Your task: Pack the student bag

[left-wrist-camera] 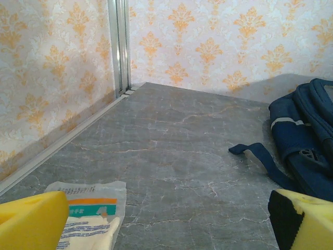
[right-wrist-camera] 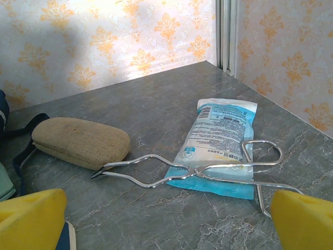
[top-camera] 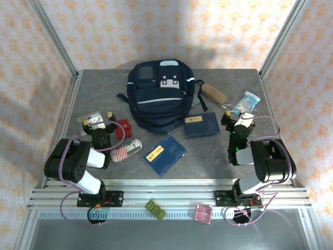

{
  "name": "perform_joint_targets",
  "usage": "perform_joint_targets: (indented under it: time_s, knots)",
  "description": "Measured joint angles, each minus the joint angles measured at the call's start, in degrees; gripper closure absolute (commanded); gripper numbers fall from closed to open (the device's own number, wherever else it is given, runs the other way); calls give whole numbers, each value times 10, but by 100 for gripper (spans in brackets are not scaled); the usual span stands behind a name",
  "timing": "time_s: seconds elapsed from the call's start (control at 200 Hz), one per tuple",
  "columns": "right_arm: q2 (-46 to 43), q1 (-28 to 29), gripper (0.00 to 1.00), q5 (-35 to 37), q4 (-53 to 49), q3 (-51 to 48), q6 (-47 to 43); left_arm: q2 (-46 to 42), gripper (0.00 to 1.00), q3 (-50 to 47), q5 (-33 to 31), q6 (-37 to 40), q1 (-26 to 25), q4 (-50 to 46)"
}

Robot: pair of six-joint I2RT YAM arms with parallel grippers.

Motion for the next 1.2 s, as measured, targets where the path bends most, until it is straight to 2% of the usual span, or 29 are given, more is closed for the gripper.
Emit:
perform_joint_targets:
  time_s: [0.471, 0.791, 1.196]
  knots:
    - [0, 0, 0, 0, 0, 0, 0, 0, 0, 0, 0, 0, 0, 0]
    - [0, 0, 0, 0, 0, 0, 0, 0, 0, 0, 40, 2, 0, -2]
    - [0, 0, 0, 0, 0, 0, 0, 0, 1, 0, 43, 2, 0, -2]
